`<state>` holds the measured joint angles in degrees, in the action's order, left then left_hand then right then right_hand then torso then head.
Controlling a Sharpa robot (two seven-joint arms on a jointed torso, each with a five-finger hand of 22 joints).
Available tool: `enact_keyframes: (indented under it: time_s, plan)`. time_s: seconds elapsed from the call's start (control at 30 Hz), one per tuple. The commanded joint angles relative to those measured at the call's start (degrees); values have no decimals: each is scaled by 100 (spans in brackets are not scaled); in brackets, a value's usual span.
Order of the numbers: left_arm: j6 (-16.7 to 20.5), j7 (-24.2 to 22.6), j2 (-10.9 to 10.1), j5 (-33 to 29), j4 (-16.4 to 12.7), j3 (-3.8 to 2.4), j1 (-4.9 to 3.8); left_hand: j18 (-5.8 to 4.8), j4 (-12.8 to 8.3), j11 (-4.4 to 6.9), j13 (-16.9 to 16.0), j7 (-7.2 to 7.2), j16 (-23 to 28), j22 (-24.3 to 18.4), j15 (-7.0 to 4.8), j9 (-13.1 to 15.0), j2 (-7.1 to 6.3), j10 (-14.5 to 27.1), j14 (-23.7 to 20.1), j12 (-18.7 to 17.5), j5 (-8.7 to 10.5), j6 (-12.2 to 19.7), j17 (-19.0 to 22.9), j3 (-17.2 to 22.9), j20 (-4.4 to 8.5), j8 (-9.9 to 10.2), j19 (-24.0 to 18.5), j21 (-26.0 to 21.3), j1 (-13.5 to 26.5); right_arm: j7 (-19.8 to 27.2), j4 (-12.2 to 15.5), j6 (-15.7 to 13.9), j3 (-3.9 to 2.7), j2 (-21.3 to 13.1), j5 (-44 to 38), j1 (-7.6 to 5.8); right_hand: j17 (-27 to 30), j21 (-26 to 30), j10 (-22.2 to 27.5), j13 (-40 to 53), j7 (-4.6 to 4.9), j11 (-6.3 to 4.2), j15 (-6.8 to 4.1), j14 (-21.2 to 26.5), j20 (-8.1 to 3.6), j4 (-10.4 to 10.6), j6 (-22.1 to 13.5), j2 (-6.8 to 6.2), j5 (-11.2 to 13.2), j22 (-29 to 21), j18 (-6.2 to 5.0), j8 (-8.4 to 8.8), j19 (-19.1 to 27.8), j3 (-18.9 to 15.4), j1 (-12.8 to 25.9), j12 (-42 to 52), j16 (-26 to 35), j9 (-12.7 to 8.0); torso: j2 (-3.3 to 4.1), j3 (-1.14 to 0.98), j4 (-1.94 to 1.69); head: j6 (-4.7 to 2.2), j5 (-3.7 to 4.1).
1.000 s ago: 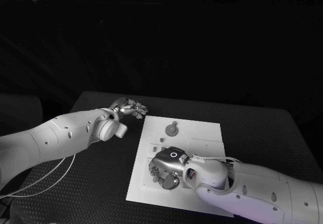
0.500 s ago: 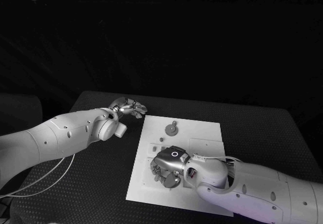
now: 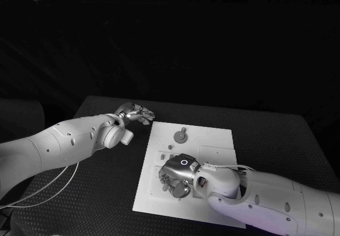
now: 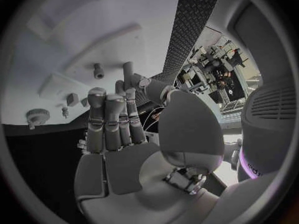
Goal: Assemble the parts on the task board
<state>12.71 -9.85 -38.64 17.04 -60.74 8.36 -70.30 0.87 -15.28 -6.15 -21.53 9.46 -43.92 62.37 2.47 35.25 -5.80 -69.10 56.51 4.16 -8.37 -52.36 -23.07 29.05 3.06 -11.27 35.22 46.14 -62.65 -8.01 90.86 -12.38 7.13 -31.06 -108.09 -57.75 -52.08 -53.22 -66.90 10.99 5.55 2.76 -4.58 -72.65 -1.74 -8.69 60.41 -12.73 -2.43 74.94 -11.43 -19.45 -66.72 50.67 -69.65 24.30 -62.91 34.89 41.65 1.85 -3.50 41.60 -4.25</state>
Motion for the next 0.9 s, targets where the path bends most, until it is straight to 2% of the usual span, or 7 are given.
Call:
enact_keyframes:
  time_s: [0.03, 0.13, 0.23, 0.37, 0.9]
  plan:
    - [-43, -33, 8, 9, -12, -3, -2, -17, 23, 12, 9, 3, 24, 8, 1, -7, -5, 40, 44, -18, 7, 34, -7, -19, 11, -25, 31, -19, 42, 47, -20, 87, 13, 23, -43, 2, 7, -23, -364, 82, -8, -131, -30, -7, -25, 5, 47, -7, -34, 55, -357, -12, -24, 38, -43, 10, 25, -3, -1, 4, -1, 5, 8]
    - [-45, -33, 6, 9, -13, -3, -2, -17, 23, 12, 9, 3, 24, 9, 1, -8, -5, 40, 44, -18, 8, 35, -8, -19, 11, -25, 31, -19, 42, 47, -36, 109, 59, 52, -28, 2, 7, -23, -364, 82, -8, -131, -30, -7, -24, 5, 47, -8, -34, 55, -357, -12, -24, 37, -41, 10, 26, -2, -2, 4, -2, 6, 12]
    - [-41, -32, 7, 9, -12, -3, -2, -18, 22, 12, 9, 3, 26, 9, 1, -8, -6, 40, 44, -18, 8, 35, -10, -18, 11, -25, 31, -20, 40, 54, -56, 164, 149, 74, -31, 2, 7, -23, -363, 81, -7, -130, -30, -7, -24, 5, 46, -9, -34, 55, -357, -11, -24, 37, -40, 9, 27, -1, 4, 1, -3, 11, 12]
    - [-41, -31, 6, 9, -11, -3, -2, -18, 22, 12, 9, 3, 27, 10, 1, -9, -7, 40, 44, -18, 8, 36, -12, -18, 11, -26, 31, -21, 40, 77, -55, 195, 203, 101, -6, 3, 7, -22, -362, 80, -7, -130, -29, -6, -23, 4, 45, -10, -34, 55, -357, -10, -22, 37, -38, 8, 28, 0, 1, 0, -4, 13, 16]
    - [-49, -20, 5, 9, -11, -3, -2, -19, 23, 11, 9, 3, 32, 13, 1, -10, -8, 42, 44, -18, 9, 37, -19, -18, 11, -28, 31, -25, 39, 108, -134, 156, 220, 143, 158, 18, 10, -5, -339, 70, 4, -120, -20, 16, -15, 1, 19, -26, -34, 50, -357, 12, 0, 50, -18, -12, 48, 3, 2, 1, -2, 1, 29]
